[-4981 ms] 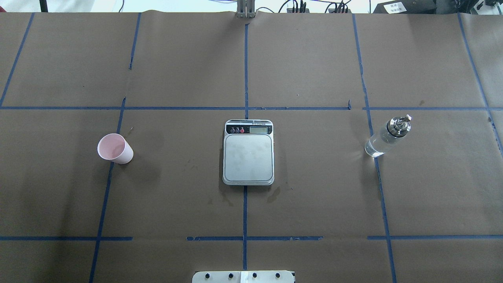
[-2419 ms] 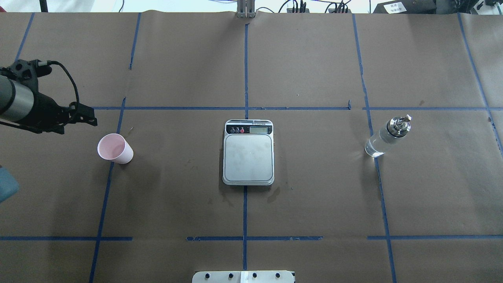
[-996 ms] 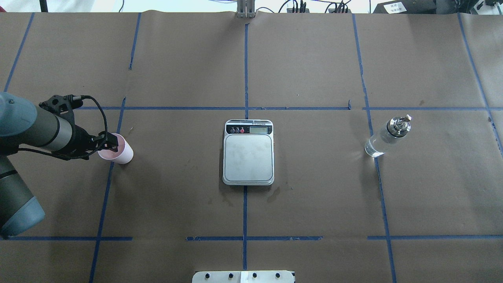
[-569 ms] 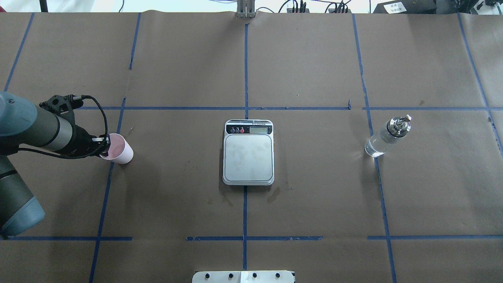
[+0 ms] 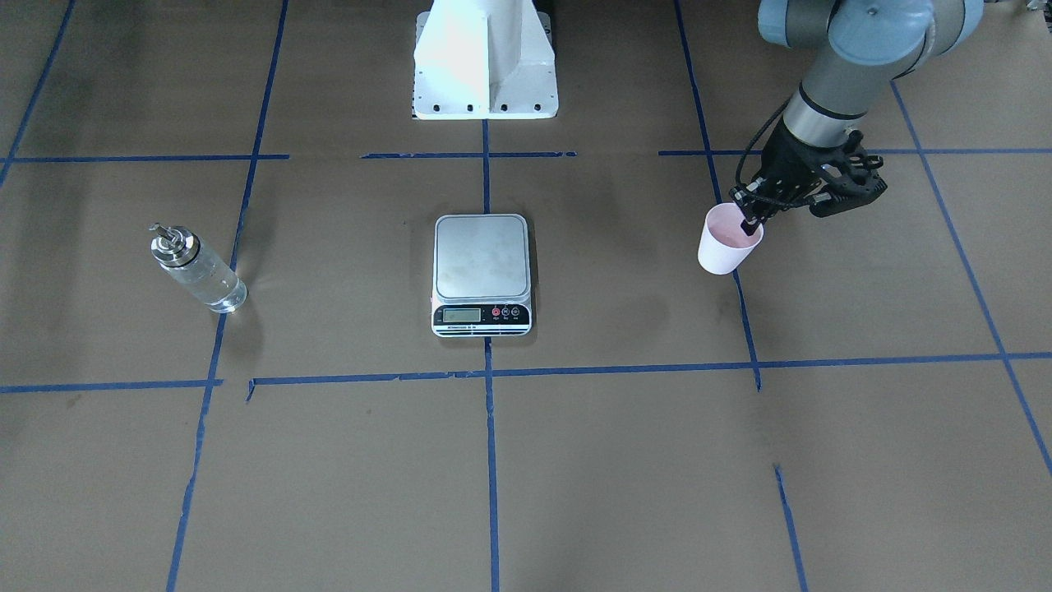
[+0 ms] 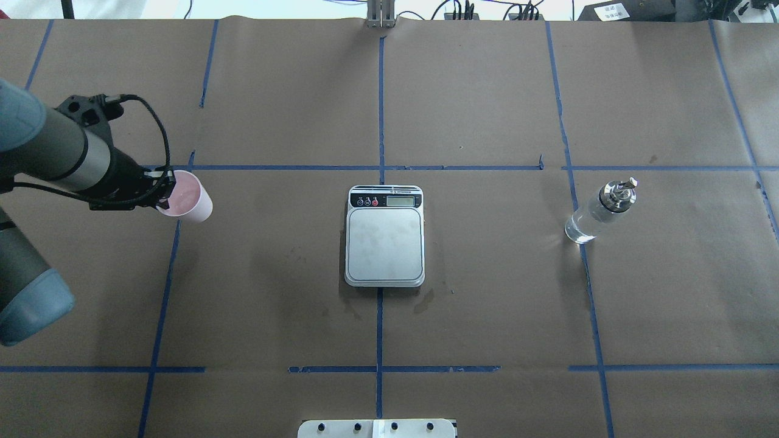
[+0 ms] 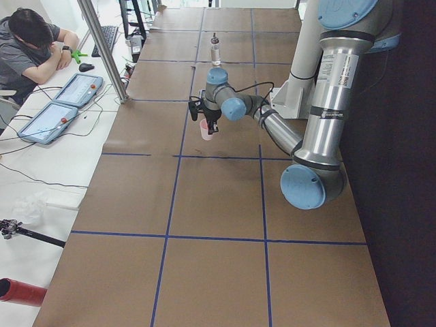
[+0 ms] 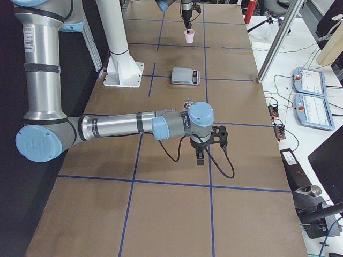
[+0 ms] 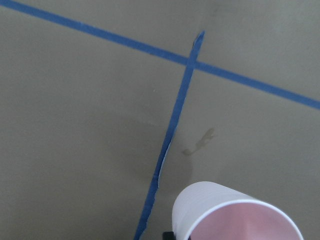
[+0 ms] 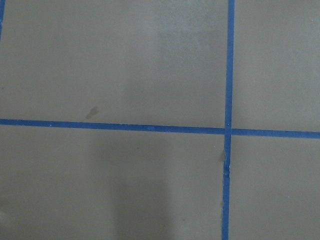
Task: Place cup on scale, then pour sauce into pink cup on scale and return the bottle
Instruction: 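Lift the pink cup with the left gripper and carry it over the scale, then lower the pink cup onto the scale and open the left gripper, then withdraw the left gripper from the cup while the right gripper reaches toward the glass bottle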
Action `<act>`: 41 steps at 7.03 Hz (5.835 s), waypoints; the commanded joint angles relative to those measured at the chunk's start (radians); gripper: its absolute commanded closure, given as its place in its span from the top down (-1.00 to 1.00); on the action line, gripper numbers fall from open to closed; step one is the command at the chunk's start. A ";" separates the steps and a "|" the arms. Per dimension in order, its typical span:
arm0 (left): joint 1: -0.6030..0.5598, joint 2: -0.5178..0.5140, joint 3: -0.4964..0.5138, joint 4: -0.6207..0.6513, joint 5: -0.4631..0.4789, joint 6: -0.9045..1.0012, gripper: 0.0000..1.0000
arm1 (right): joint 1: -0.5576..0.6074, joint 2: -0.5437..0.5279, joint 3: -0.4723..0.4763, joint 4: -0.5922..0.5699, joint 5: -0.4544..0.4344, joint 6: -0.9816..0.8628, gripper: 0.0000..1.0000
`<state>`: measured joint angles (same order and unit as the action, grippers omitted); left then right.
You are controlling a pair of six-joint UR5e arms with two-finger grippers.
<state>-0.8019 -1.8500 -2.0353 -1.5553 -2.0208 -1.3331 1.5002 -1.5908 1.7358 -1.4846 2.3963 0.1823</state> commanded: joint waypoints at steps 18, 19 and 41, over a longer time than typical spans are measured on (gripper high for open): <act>0.314 -0.543 0.377 0.040 0.093 -0.475 1.00 | -0.002 0.000 0.004 0.000 0.020 0.003 1.00; 0.310 -0.541 0.345 0.041 0.091 -0.474 1.00 | -0.002 0.000 0.004 0.000 0.020 0.003 1.00; -0.203 0.061 -0.003 0.040 -0.107 0.546 1.00 | -1.187 -0.212 0.300 0.659 -1.375 1.088 1.00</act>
<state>-0.9972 -1.8020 -2.0467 -1.5136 -2.1289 -0.8258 0.3226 -1.8449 2.0817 -0.8267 1.0548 1.2703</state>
